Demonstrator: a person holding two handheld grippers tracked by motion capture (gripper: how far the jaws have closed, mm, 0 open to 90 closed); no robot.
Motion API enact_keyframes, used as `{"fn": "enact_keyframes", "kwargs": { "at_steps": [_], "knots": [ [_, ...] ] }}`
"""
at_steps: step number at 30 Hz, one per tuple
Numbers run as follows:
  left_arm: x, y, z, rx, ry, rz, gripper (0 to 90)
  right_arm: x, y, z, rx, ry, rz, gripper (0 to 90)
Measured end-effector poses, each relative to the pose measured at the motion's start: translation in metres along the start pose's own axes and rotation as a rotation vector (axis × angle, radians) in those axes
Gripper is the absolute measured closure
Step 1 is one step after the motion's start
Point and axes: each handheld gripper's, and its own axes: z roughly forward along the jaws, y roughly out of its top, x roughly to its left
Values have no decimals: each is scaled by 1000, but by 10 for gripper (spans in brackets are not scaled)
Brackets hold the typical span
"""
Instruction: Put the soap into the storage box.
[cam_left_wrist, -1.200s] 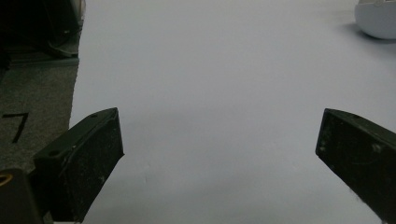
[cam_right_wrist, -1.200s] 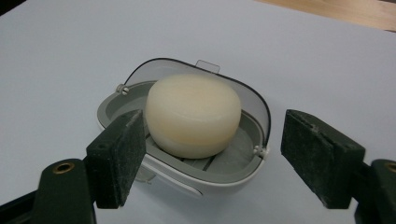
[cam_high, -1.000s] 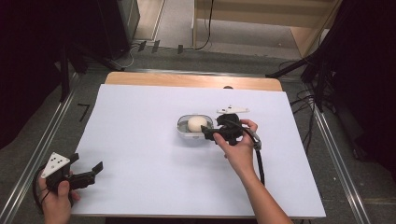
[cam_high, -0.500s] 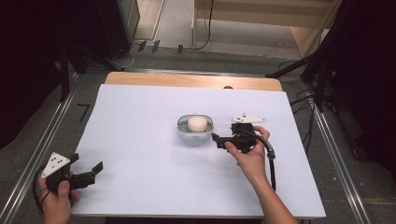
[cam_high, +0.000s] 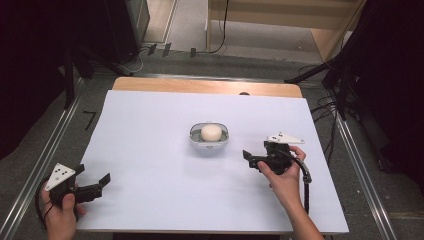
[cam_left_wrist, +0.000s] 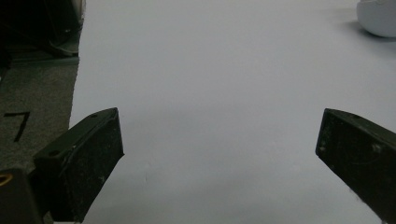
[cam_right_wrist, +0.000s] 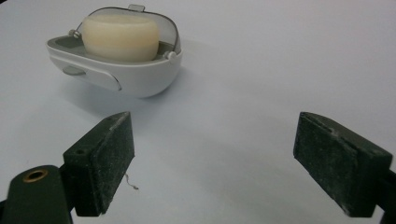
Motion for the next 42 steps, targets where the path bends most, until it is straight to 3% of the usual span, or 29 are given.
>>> {"fn": "enact_keyframes", "kwargs": {
  "at_steps": [8, 20, 42],
  "knots": [
    [0, 0, 0, 3, 3, 2, 13, -14, -19, -10, 0, -7, 29, 128],
    [0, 0, 0, 4, 4, 2, 13, -31, -45, -26, 1, -26, 35, 128],
    [-1, 0, 0, 10, 5, 5, 13, -72, -86, -69, -10, -97, 95, 128]
  ]
}}
